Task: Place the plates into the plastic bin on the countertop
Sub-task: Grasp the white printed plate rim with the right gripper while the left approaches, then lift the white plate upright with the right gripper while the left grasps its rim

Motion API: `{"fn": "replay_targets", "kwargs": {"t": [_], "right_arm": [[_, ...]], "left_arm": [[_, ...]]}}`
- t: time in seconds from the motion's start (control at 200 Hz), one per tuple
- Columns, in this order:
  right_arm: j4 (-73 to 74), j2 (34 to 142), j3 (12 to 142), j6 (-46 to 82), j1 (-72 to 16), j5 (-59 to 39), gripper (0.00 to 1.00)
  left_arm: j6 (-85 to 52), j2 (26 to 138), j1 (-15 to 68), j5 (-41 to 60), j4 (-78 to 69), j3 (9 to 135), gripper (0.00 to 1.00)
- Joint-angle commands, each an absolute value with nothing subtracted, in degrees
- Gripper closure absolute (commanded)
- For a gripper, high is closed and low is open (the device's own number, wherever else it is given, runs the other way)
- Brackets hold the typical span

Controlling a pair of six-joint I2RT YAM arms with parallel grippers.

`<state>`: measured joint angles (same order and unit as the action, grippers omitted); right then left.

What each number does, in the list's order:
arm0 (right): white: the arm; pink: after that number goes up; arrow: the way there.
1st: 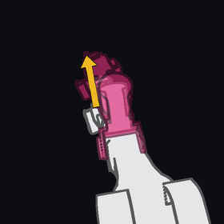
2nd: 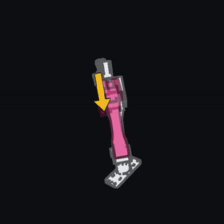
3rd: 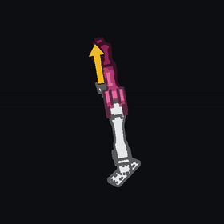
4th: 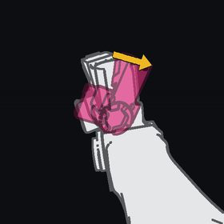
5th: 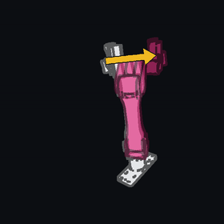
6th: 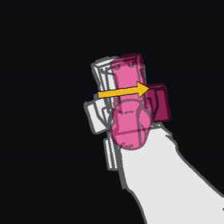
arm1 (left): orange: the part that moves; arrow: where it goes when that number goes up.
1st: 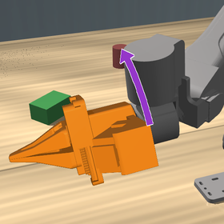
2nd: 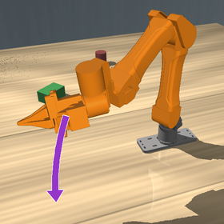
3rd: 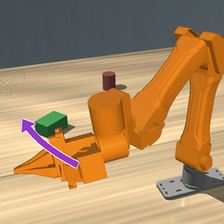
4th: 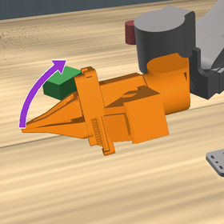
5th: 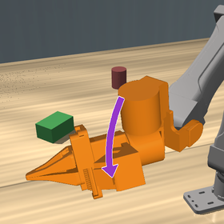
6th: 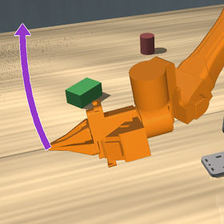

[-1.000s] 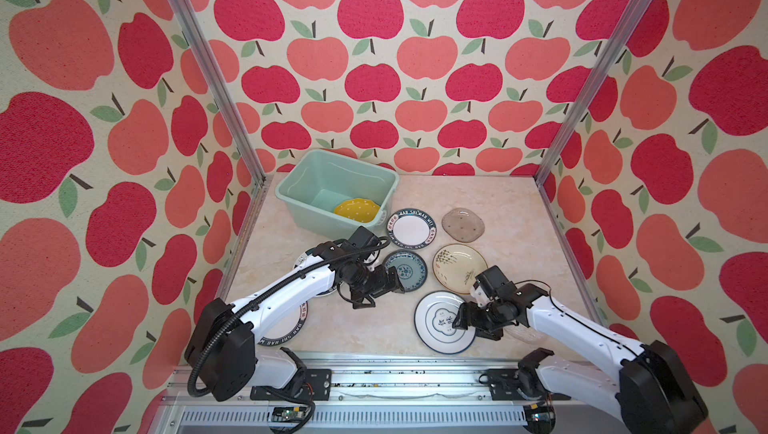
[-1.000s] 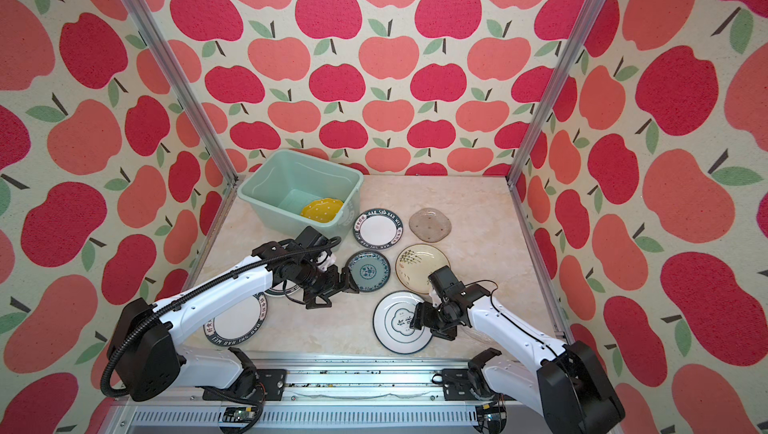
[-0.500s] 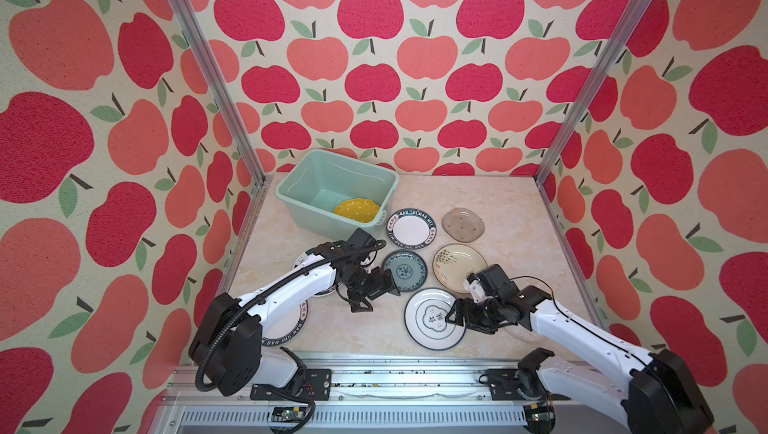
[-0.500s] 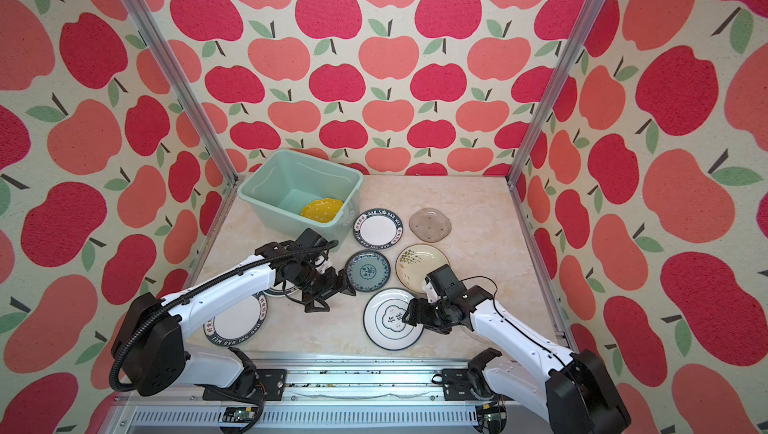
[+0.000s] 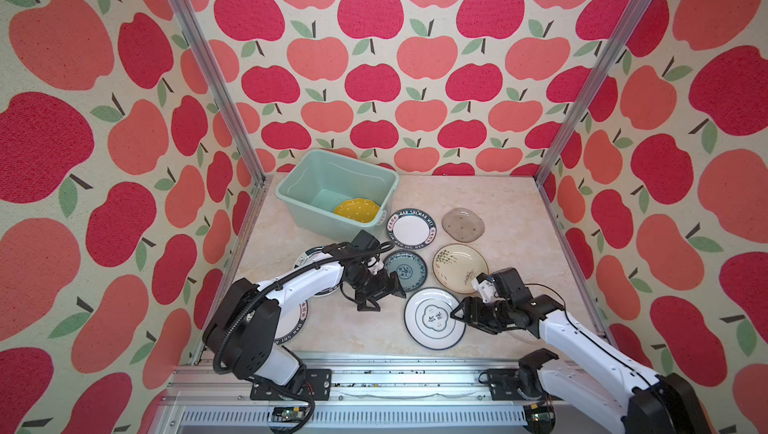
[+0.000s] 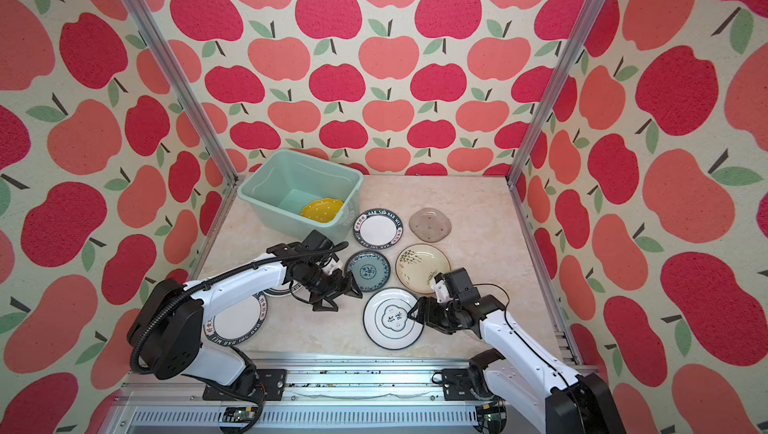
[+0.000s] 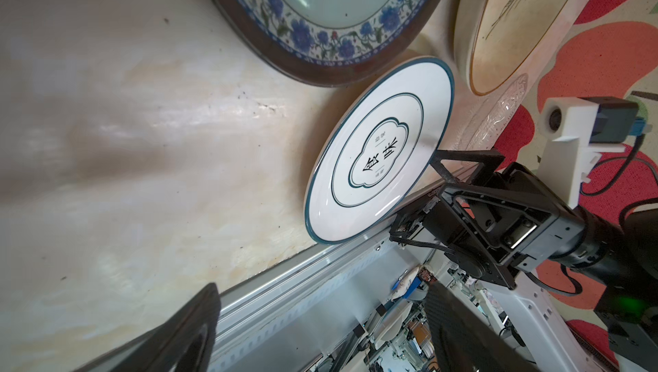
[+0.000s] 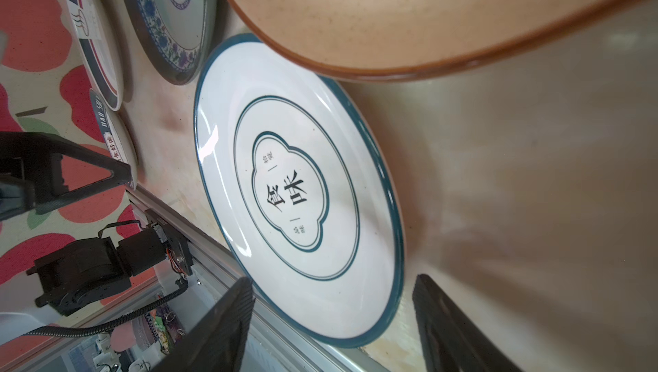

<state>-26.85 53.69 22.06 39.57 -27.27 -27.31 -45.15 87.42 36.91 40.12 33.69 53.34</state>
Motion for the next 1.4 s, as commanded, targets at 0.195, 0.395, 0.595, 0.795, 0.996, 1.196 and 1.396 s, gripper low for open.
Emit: {"fn": "replay_targets", "kwargs": {"t": [0.195, 0.395, 0.595, 0.795, 0.996, 1.196, 1.396], "right_arm": [[-23.47, 53.75, 20.26, 37.62, -24.65, -31.96, 0.34], [-19.9, 55.08, 17.66, 37.96, -24.52, -33.34, 0.26], [-16.19, 56.6, 16.01, 38.78, -24.49, -35.37, 0.27], [-12.22, 56.64, 14.02, 40.04, -24.52, -38.37, 0.32], [-11.94, 55.52, 14.11, 40.6, -24.52, -39.42, 0.42], [-11.51, 52.71, 13.84, 42.59, -24.7, -38.6, 0.61], [-11.39, 52.99, 13.14, 42.65, -24.95, -38.12, 0.75]], "left_arm": [[-41.95, 91.6, 38.76, 46.31, 24.95, 51.98, 0.11], [-39.54, 95.97, 39.64, 47.12, 23.89, 53.83, 0.1], [-40.26, 99.98, 42.16, 50.23, 20.48, 54.43, 0.16], [-39.95, 100.31, 42.75, 51.6, 19.38, 53.04, 0.18], [-39.64, 99.07, 42.77, 51.41, 17.87, 51.89, 0.18], [-40.15, 99.29, 42.63, 51.98, 16.42, 51.04, 0.19], [-40.01, 99.43, 42.54, 52.62, 16.3, 51.26, 0.19]]}}
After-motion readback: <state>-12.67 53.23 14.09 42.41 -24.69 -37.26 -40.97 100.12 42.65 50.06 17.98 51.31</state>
